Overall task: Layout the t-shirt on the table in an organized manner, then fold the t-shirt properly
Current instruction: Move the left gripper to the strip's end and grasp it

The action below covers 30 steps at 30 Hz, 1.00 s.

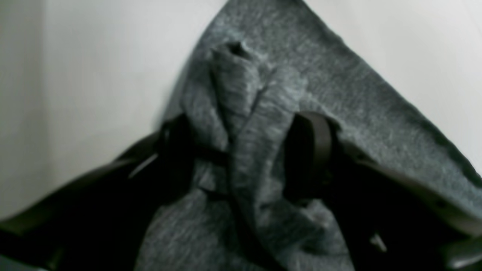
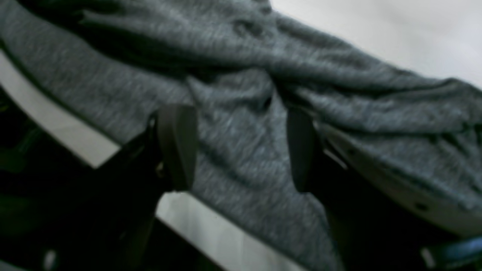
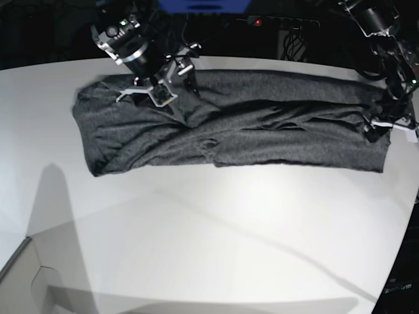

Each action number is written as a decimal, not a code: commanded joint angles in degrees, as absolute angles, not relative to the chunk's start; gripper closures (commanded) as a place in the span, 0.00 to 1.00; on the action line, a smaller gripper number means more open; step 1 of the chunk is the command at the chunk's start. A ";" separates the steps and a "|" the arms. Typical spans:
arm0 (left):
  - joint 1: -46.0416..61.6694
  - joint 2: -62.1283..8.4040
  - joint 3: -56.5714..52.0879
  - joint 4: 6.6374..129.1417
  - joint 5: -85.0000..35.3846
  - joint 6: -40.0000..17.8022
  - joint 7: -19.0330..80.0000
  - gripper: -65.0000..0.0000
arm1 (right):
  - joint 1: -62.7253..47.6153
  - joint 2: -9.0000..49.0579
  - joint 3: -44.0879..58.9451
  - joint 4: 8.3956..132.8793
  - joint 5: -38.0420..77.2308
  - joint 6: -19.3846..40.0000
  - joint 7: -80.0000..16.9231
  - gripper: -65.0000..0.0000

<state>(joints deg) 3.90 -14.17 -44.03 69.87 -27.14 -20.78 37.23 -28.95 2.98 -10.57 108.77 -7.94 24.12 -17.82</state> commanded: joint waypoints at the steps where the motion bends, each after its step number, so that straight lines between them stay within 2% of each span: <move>1: 3.65 -14.37 -43.65 70.20 -25.89 -20.79 38.81 0.41 | -29.05 2.95 -10.59 109.93 -7.34 24.04 -16.31 0.42; 10: 5.49 -14.29 -42.24 70.11 -25.10 -20.79 38.81 0.42 | -29.23 2.95 -10.59 109.93 -7.34 24.04 -16.31 0.42; 12: 6.29 -14.29 -41.80 69.85 -24.92 -20.79 38.81 0.46 | -29.23 2.95 -10.59 109.93 -7.34 24.04 -16.31 0.42; 14: 6.55 -14.29 -41.63 67.82 -25.27 -20.88 38.73 0.55 | -29.23 2.95 -10.59 109.93 -7.34 24.04 -16.31 0.42; 16: 6.46 -14.29 -41.63 65.36 -25.27 -21.41 36.79 0.70 | -29.23 2.86 -10.59 109.93 -7.34 24.04 -16.31 0.42; 19: 6.46 -14.29 -41.54 61.93 -24.92 -27.12 33.63 0.95 | -29.23 2.86 -10.59 109.93 -7.34 24.04 -16.31 0.42; 20: 6.46 -14.46 -41.54 61.05 -24.92 -28.62 33.54 1.00 | -29.23 2.86 -10.59 109.93 -7.34 24.04 -16.31 0.42; 24: 6.46 -14.64 -41.71 60.62 -25.01 -30.81 32.92 1.00 | -29.23 2.86 -10.59 109.93 -7.34 24.04 -16.31 0.42; 30: 7.08 -14.37 -41.89 71.16 -24.92 -30.73 33.36 1.00 | -29.23 2.86 -10.59 109.93 -7.34 24.04 -16.57 0.42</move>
<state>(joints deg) 7.03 -13.63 -41.78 70.72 -25.10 -31.05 33.34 -29.10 2.96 -10.57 108.77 -7.94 24.12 -18.02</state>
